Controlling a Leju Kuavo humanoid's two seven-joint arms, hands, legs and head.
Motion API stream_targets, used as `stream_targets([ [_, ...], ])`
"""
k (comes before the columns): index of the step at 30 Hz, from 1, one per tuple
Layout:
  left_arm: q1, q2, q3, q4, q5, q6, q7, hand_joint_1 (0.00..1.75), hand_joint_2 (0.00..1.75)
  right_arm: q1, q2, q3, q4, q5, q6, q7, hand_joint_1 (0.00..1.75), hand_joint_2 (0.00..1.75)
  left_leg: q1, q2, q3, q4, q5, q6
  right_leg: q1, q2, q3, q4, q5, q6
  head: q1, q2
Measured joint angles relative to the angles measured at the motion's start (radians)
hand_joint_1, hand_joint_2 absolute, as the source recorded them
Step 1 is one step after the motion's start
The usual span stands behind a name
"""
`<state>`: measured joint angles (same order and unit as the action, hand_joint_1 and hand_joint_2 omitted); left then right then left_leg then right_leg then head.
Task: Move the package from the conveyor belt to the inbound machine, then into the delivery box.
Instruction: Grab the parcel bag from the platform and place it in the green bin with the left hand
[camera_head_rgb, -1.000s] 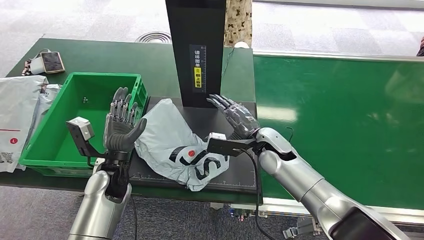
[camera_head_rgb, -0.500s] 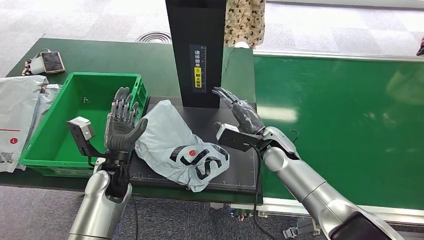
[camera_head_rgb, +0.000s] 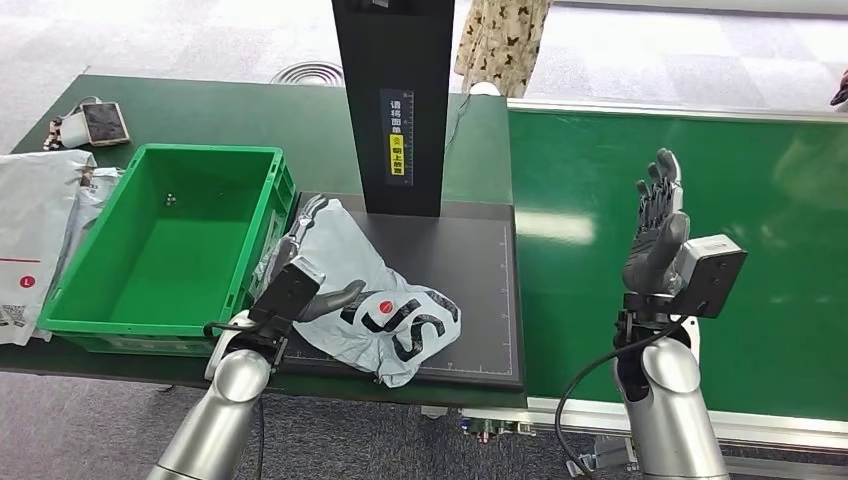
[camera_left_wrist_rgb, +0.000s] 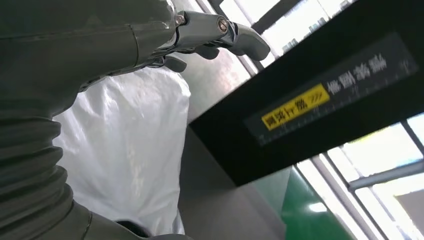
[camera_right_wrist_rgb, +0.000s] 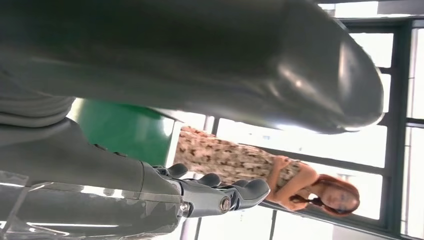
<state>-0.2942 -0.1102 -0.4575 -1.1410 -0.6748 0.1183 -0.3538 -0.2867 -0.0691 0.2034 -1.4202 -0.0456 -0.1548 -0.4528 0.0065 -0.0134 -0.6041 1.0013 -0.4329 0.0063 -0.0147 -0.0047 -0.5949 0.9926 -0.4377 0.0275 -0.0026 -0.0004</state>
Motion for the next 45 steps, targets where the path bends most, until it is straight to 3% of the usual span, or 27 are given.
stream_targets([
  [12,-0.009,0.004,-0.056,0.039,-0.124,-0.014,0.053,0.0,1.75,0.081,0.062,-0.089,-0.064,0.079,0.047,0.039,0.0,0.0,0.0,0.002,0.001,0.0,0.0,-0.001,0.0,0.001,0.0,0.001,0.0,-0.001,0.0,0.0],
  [16,-0.024,0.006,-0.083,0.069,-0.29,0.0,0.126,0.0,1.75,0.092,0.075,-0.096,-0.073,0.121,0.073,0.046,0.0,0.0,0.0,0.002,0.001,0.0,0.0,-0.001,0.0,0.001,0.0,0.001,0.0,-0.001,0.0,0.0],
  [20,-0.066,0.0,-0.12,0.164,-0.452,-0.082,0.228,0.0,1.75,0.093,0.098,-0.097,-0.074,0.166,0.1,0.05,0.0,0.0,0.0,0.003,0.002,0.0,0.0,-0.001,0.0,0.002,0.0,0.001,0.0,-0.001,0.0,0.0],
  [24,-0.119,-0.021,-0.129,0.275,-0.494,-0.163,0.294,0.0,1.75,0.082,0.121,-0.097,-0.065,0.192,0.1,0.056,0.0,0.0,0.0,0.002,0.005,-0.001,0.0,-0.001,0.0,0.001,0.004,0.001,-0.001,-0.001,0.0,0.0],
  [25,-0.13,-0.026,-0.129,0.298,-0.5,-0.174,0.309,0.04,1.75,0.078,0.126,-0.098,-0.063,0.195,0.098,0.059,0.0,0.0,0.0,0.002,0.006,-0.001,0.0,-0.001,0.0,0.001,0.005,0.001,-0.001,-0.001,0.0,0.0],
  [27,-0.15,-0.034,-0.128,0.334,-0.512,-0.191,0.336,0.36,1.75,0.071,0.134,-0.099,-0.057,0.201,0.096,0.066,0.0,0.0,0.0,0.002,0.01,-0.001,0.0,0.0,0.0,0.0,0.009,0.001,-0.002,-0.001,0.0,0.0],
  [30,-0.166,-0.044,-0.126,0.37,-0.527,-0.208,0.355,0.46,1.75,0.064,0.143,-0.101,-0.048,0.202,0.096,0.07,0.0,0.0,0.0,0.001,0.016,-0.002,-0.002,0.0,0.0,0.0,0.016,0.0,-0.004,-0.001,0.0,0.0],
  [34,-0.169,-0.052,-0.123,0.39,-0.542,-0.222,0.355,1.75,1.75,0.059,0.15,-0.104,-0.041,0.203,0.095,0.072,0.0,0.0,0.0,0.0,0.022,-0.002,-0.003,0.0,0.0,-0.001,0.023,0.0,-0.006,-0.001,0.0,0.0],
  [41,-0.163,-0.058,-0.116,0.398,-0.562,-0.192,0.355,1.75,1.75,0.068,0.152,-0.116,-0.041,0.205,0.081,0.07,0.0,0.0,0.0,0.001,0.027,-0.002,-0.003,-0.001,0.0,0.0,0.027,0.0,-0.005,-0.002,0.0,0.0],
  [45,-0.154,-0.058,-0.111,0.389,-0.563,-0.13,0.295,1.75,1.75,0.082,0.152,-0.123,-0.047,0.199,0.082,0.063,0.0,0.0,0.0,0.002,0.027,-0.002,-0.003,-0.001,0.0,0.0,0.025,0.0,-0.005,-0.003,0.0,0.0],
])
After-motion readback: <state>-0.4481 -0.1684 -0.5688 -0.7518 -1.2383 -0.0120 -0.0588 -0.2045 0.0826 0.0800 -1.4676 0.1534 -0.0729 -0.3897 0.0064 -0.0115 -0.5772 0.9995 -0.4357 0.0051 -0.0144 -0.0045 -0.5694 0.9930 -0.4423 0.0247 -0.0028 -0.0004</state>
